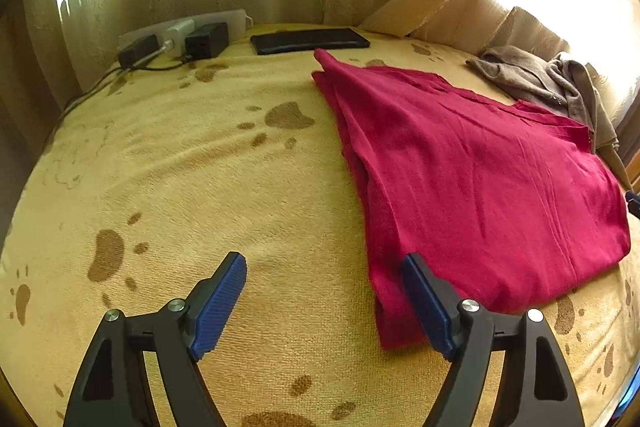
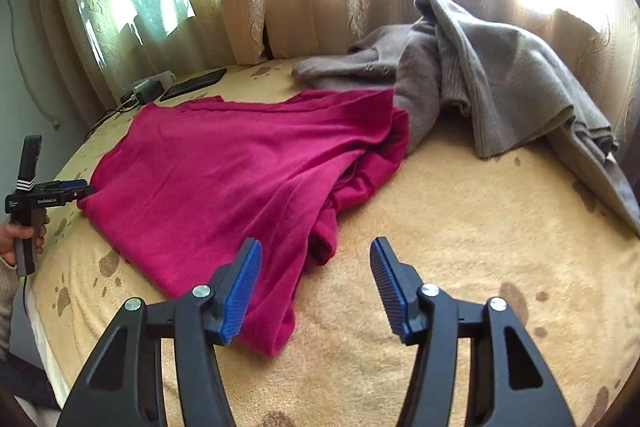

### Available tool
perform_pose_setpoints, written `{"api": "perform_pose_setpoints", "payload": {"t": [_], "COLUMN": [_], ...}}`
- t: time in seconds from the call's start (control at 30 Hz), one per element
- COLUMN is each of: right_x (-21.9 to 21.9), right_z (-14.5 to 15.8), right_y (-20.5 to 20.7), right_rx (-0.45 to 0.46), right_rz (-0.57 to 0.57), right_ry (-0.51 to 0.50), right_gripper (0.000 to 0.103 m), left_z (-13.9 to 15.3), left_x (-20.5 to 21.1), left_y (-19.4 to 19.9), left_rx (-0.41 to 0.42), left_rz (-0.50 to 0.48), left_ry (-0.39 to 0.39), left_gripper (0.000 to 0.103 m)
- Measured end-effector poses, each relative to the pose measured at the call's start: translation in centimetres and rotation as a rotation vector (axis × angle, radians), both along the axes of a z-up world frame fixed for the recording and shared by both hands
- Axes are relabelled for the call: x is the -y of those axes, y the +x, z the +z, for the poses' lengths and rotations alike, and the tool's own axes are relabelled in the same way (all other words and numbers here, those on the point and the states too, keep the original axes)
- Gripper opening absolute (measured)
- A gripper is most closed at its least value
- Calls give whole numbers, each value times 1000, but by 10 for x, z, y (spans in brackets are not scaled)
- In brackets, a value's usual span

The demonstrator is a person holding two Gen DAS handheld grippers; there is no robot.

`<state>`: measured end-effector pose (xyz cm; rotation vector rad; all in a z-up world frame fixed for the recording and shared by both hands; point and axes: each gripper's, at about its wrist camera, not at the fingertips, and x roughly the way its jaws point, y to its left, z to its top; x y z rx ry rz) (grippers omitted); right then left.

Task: Fold clothes
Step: 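Withdraw both open tools from the folded red shirt, then reach the left tool down to the red shirt's side edge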

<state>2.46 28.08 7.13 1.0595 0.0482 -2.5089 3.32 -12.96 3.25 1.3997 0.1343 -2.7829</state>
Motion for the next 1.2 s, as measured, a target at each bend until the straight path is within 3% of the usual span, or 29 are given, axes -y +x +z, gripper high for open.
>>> {"api": "perform_pose_setpoints", "payload": {"t": [0.13,0.2,0.33,0.47,0.6,0.73,0.77,0.83,0.9,1.03,1.1,1.2], "right_x": [19,40,68,55,51,56,58,62,66,47,30,16], "right_z": [15,10,-26,-40,-42,-42,-42,-42,-42,-27,-23,-30], "right_y": [-15,-21,-31,-24,-16,-16,-15,-13,-7,14,18,12], "right_rx": [-15,28,118,118,99,107,110,112,98,28,22,75], "right_rz": [101,216,262,281,298,344,357,392,409,401,385,348], "right_ry": [-46,-77,42,-5,-8,-16,-18,-18,5,-102,-177,-234], "right_gripper": [62,64,68,68,73,86,88,103,103,103,103,103], "left_z": [21,29,27,-7,-8,19,30,51,70,85,83,72], "left_x": [-12,-29,-70,-67,-61,-84,-98,-132,-170,-241,-271,-304], "left_y": [-6,-16,-43,-81,-90,-88,-90,-95,-106,-144,-167,-201], "left_rx": [-58,-70,-58,51,33,-10,-22,-41,-34,59,109,179], "left_rz": [-34,-95,-223,-163,-139,-210,-257,-372,-514,-769,-845,-882], "left_ry": [32,55,10,-51,-21,85,112,172,258,471,557,626], "left_gripper": [82,82,82,82,86,86,86,86,86,86,86,86]}}
